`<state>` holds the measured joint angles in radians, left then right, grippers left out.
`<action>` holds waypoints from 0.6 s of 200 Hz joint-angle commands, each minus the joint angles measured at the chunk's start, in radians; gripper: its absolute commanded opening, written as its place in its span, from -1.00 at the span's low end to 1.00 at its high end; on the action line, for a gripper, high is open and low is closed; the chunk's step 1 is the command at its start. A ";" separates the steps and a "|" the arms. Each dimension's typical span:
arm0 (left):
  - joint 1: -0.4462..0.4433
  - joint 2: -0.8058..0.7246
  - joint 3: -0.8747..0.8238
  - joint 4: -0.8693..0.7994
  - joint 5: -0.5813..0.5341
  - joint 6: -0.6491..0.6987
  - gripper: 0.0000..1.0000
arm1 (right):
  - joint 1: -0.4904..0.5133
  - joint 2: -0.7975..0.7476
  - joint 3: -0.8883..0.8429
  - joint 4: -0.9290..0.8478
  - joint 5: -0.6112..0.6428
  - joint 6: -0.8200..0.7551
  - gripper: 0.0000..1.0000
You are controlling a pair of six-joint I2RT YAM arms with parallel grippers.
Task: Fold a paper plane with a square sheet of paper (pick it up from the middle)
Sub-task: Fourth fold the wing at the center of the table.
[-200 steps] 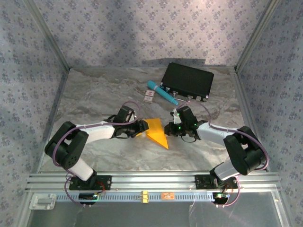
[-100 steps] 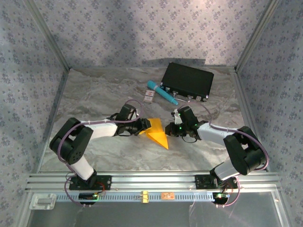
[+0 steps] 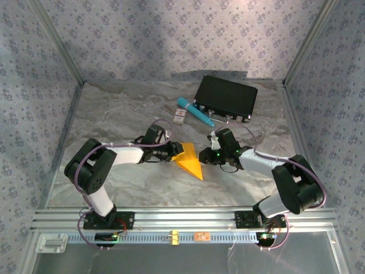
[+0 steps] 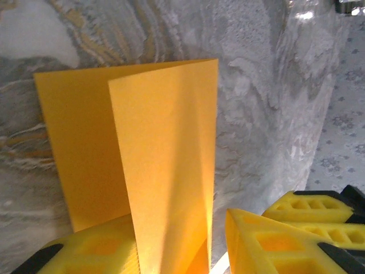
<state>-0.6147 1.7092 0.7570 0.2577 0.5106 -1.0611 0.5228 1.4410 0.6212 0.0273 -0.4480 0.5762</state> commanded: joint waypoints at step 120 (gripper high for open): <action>0.027 0.044 0.010 0.120 0.032 -0.048 -0.79 | 0.081 -0.193 -0.044 -0.094 0.178 -0.040 0.02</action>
<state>-0.5842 1.7443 0.7589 0.3489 0.5602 -1.1030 0.5800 1.2877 0.5911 -0.0429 -0.3275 0.5602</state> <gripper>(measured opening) 0.135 0.487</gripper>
